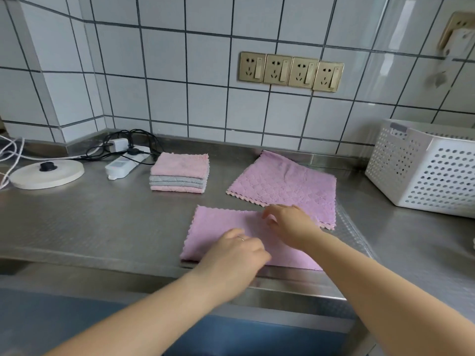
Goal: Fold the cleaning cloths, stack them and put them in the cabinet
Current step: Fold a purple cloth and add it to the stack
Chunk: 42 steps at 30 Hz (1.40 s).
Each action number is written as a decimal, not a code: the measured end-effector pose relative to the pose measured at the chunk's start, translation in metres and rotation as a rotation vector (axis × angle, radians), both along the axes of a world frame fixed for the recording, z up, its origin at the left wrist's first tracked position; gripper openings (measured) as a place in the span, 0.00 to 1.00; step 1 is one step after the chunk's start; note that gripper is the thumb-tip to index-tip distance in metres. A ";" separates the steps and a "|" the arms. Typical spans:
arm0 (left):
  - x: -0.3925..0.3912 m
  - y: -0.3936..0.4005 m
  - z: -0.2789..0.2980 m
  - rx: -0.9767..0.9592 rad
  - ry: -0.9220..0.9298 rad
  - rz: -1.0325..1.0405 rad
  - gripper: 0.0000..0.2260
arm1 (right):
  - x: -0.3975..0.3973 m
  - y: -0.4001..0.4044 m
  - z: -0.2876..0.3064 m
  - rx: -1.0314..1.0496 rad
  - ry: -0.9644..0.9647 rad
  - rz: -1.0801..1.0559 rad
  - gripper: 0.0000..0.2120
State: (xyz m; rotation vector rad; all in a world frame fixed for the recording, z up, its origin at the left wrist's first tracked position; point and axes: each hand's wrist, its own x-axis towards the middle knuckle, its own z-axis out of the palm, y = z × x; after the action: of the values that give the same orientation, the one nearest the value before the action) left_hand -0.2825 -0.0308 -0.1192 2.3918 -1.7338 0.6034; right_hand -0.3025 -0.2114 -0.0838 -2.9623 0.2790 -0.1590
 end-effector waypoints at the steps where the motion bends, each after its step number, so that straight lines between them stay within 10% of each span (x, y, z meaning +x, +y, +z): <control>1: -0.004 -0.003 -0.001 0.050 -0.003 -0.013 0.10 | 0.008 0.007 0.001 0.015 0.021 0.013 0.16; 30: 0.050 0.069 0.012 -0.010 -0.031 0.039 0.12 | -0.020 0.022 0.026 -0.215 0.382 0.093 0.10; 37: 0.056 0.079 0.015 0.071 0.046 -0.078 0.13 | -0.054 0.018 0.015 -0.223 0.068 0.263 0.10; 42: 0.043 0.098 0.016 0.384 0.404 -0.059 0.28 | -0.097 -0.010 -0.016 -0.161 0.000 0.559 0.28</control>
State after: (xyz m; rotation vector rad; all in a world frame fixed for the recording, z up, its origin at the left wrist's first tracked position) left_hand -0.2398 0.0673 -0.1035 2.4527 -1.8479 -0.2359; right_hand -0.3994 -0.2210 -0.0997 -3.0567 -0.5856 -0.1126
